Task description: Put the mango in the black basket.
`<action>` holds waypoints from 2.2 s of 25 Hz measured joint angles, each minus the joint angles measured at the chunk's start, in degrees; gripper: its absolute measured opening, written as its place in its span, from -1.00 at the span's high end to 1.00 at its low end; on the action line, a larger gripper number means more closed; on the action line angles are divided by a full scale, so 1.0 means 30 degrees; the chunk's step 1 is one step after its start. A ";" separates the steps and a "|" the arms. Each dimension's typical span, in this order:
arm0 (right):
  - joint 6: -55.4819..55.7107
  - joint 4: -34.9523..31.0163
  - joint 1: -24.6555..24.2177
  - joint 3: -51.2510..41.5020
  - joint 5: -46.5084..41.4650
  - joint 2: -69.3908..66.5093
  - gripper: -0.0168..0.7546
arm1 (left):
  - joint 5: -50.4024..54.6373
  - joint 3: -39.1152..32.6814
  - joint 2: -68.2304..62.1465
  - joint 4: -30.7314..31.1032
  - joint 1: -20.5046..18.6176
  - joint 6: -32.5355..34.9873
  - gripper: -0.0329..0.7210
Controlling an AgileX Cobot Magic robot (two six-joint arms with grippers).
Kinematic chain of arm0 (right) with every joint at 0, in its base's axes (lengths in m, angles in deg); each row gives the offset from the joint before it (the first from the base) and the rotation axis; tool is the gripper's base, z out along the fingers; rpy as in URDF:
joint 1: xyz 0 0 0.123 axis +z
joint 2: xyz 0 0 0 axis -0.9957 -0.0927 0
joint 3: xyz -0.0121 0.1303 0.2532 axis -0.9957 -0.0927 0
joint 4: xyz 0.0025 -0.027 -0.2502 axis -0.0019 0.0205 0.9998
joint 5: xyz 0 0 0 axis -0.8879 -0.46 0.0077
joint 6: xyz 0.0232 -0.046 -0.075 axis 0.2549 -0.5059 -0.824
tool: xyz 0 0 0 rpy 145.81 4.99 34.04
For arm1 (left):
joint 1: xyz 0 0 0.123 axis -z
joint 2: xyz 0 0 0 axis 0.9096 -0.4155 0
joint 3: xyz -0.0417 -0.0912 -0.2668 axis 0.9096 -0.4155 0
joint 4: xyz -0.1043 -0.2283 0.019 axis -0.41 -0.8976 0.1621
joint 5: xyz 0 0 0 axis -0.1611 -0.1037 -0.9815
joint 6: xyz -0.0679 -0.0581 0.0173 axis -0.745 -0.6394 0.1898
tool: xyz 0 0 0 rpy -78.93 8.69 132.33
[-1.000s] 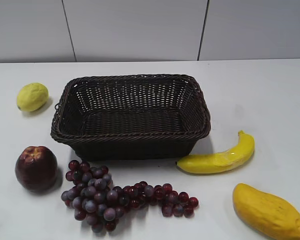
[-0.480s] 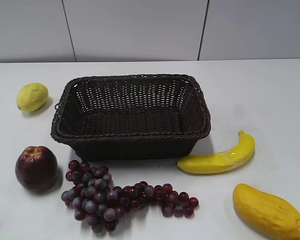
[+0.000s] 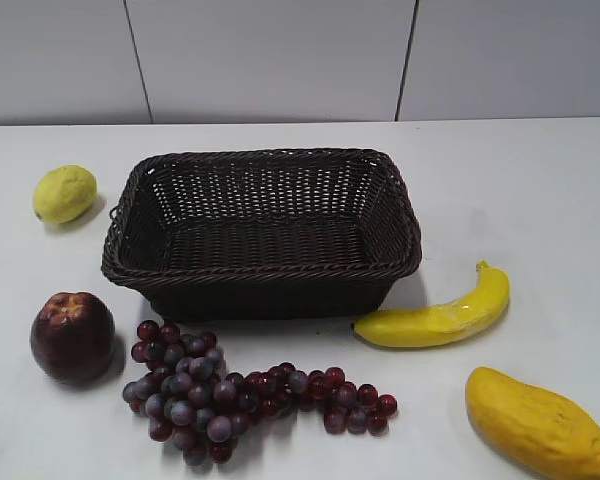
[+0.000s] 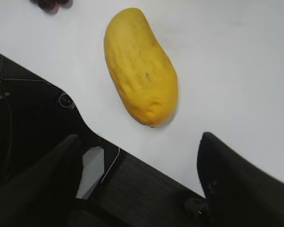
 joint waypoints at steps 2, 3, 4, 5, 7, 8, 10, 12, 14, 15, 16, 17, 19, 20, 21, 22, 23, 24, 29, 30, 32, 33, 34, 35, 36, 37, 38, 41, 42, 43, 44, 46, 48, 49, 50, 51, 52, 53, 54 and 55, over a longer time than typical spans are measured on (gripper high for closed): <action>0.0000 0.0018 0.0580 0.0228 0.0084 -0.0442 -0.54 | 0.0000 0.0000 0.0000 0.0000 0.0000 0.0000 0.28; 0.0000 0.0047 0.0937 0.0365 0.0103 -0.0656 -0.54 | 0.0000 0.0000 0.0000 0.0000 0.0000 0.0000 0.28; 0.0000 0.0083 0.1242 0.0502 0.0119 -0.0959 -0.54 | 0.0000 0.0000 0.0000 0.0000 0.0000 0.0000 0.28; 0.0000 0.0174 0.1575 0.0628 0.0119 -0.1303 -0.54 | 0.0000 0.0000 0.0000 0.0000 0.0000 0.0000 0.28; 0.0152 0.0469 0.2012 0.0959 0.0124 -0.2031 -0.54 | 0.0000 0.0000 0.0000 0.0000 0.0000 0.0000 0.28; 0.0233 0.0601 0.2142 0.1153 0.0124 -0.2491 -0.54 | 0.0000 0.0000 0.0000 0.0000 0.0000 0.0000 0.28; 0.0275 0.0741 0.2244 0.1525 0.0171 -0.3329 -0.54 | 0.0000 0.0000 0.0000 0.0000 0.0000 0.0000 0.28; 0.0296 0.0785 0.2264 0.1852 0.0285 -0.4188 -0.54 | 0.0000 0.0000 0.0000 0.0000 0.0000 0.0000 0.28; 0.0317 0.0808 0.2264 0.2035 0.0587 -0.4949 -0.54 | 0.0000 0.0000 0.0000 0.0000 0.0000 0.0000 0.28; 0.0335 0.0808 0.2264 0.2051 0.0707 -0.5383 -0.54 | 0.0000 0.0000 0.0000 0.0000 0.0000 0.0000 0.28; 0.0335 0.0808 0.2264 0.2051 0.0734 -0.5836 -0.54 | 0.0000 0.0000 0.0000 0.0000 0.0000 0.0000 0.28; 0.0335 0.0808 0.2264 0.2051 0.0740 -0.6225 -0.54 | 0.0000 0.0000 0.0000 0.0000 0.0000 0.0000 0.28; 0.0315 0.0856 0.2389 0.2051 0.0804 -0.7107 -0.54 | 0.0000 0.0000 0.0000 0.0000 0.0000 0.0000 0.28; 0.0294 0.0898 0.2579 0.2051 0.0898 -0.7529 -0.54 | 0.0000 0.0000 0.0000 0.0000 0.0000 0.0000 0.28; 0.0272 0.0933 0.2813 0.2051 0.1120 -0.7868 -0.54 | 0.0000 0.0000 0.0000 0.0000 0.0000 0.0000 0.28; 0.0221 0.0950 0.3142 0.2051 0.1329 -0.8270 -0.54 | 0.0000 0.0000 0.0000 0.0000 0.0000 0.0000 0.28; 0.0195 0.0950 0.3470 0.2051 0.1637 -0.8694 -0.54 | 0.0000 0.0000 0.0000 0.0000 0.0000 0.0000 0.28; 0.0195 0.0950 0.3701 0.2055 0.2001 -0.9062 -0.54 | 0.0000 0.0000 0.0000 0.0000 0.0000 0.0000 0.28; 0.0178 0.2405 0.4028 0.2071 0.3516 -1.1203 -0.54 | 0.0000 0.0000 0.0000 0.0000 0.0000 0.0000 0.28; 0.0178 0.2991 0.4044 0.2071 0.3604 -1.1653 -0.54 | 0.0000 0.0000 0.0000 0.0000 0.0000 0.0000 0.28; 0.0196 0.3569 0.4044 0.2071 0.3708 -1.2453 -0.54 | 0.0000 0.0000 0.0000 0.0000 0.0000 0.0000 0.28; 0.0196 0.3602 0.4044 0.2071 0.3826 -1.2845 -0.54 | 0.0000 0.0000 0.0000 0.0000 0.0000 0.0000 0.28; 0.0196 0.3602 0.4044 0.2071 0.4040 -1.3137 -0.54 | 0.0000 0.0000 0.0000 0.0000 0.0000 0.0000 0.28; 0.0196 0.3602 0.4044 0.2071 0.4263 -1.3480 -0.56 | 0.0000 0.0000 0.0000 0.0000 0.0000 0.0000 0.28; 0.0196 0.3602 0.4044 0.2071 0.4451 -1.3829 -0.59 | 0.0000 0.0000 0.0000 0.0000 0.0000 0.0000 0.28; 0.0196 0.3602 0.4044 0.2071 0.4625 -1.4185 -0.62 | 0.0000 0.0000 0.0000 0.0000 0.0000 0.0000 0.28; 0.0196 0.3602 0.4044 0.2071 0.4723 -1.4471 -0.66 | 0.0000 0.0000 0.0000 0.0000 0.0000 0.0000 0.28; 0.0196 0.3602 0.4044 0.2075 0.5141 -1.5450 -0.70 | 0.0000 0.0000 0.0000 0.0000 0.0000 0.0000 0.28; 0.0196 0.3602 0.4044 0.2092 0.5265 -1.5793 -0.71 | 0.0000 0.0000 0.0000 0.0000 0.0000 0.0000 0.28; 0.0196 0.3602 0.4044 0.2092 0.5338 -1.6104 -0.71 | 0.0000 0.0000 0.0000 0.0000 0.0000 0.0000 0.28; 0.0196 0.3602 0.4044 0.2092 0.5458 -1.6385 -0.71 | 0.0000 0.0000 0.0000 0.0000 0.0000 0.0000 0.28; 0.0215 0.3581 0.4044 0.2092 0.5610 -1.6815 -0.71 | 0.0000 0.0000 0.0000 0.0000 0.0000 0.0000 0.28; 0.0244 0.3542 0.4044 0.2092 0.5648 -1.7064 -0.67 | 0.0000 0.0000 0.0000 0.0000 0.0000 0.0000 0.28; 0.0492 0.3535 0.4044 0.2109 0.5648 -1.7086 -0.60 | 0.0000 0.0000 0.0000 0.0000 0.0000 0.0000 0.28; 0.0876 0.3493 0.4044 0.2177 0.5622 -1.7086 -0.54 | 0.0000 0.0000 0.0000 0.0000 0.0000 0.0000 0.28; 0.1209 0.3472 0.4044 0.2310 0.5436 -1.7086 -0.54 | 0.0000 0.0000 0.0000 0.0000 0.0000 0.0000 0.28; 0.1514 0.3472 0.4044 0.2547 0.5085 -1.7086 -0.54 | 0.0000 0.0000 0.0000 0.0000 0.0000 0.0000 0.28; 0.1717 0.3458 0.4044 0.2879 0.4581 -1.7090 -0.54 | 0.0000 0.0000 0.0000 0.0000 0.0000 0.0000 0.28; 0.1825 0.3452 0.4044 0.3268 0.4055 -1.7090 -0.54 | 0.0000 0.0000 0.0000 0.0000 0.0000 0.0000 0.28; 0.1889 0.3452 0.4044 0.3628 0.3303 -1.7106 -0.54 | 0.0000 0.0000 0.0000 0.0000 0.0000 0.0000 0.28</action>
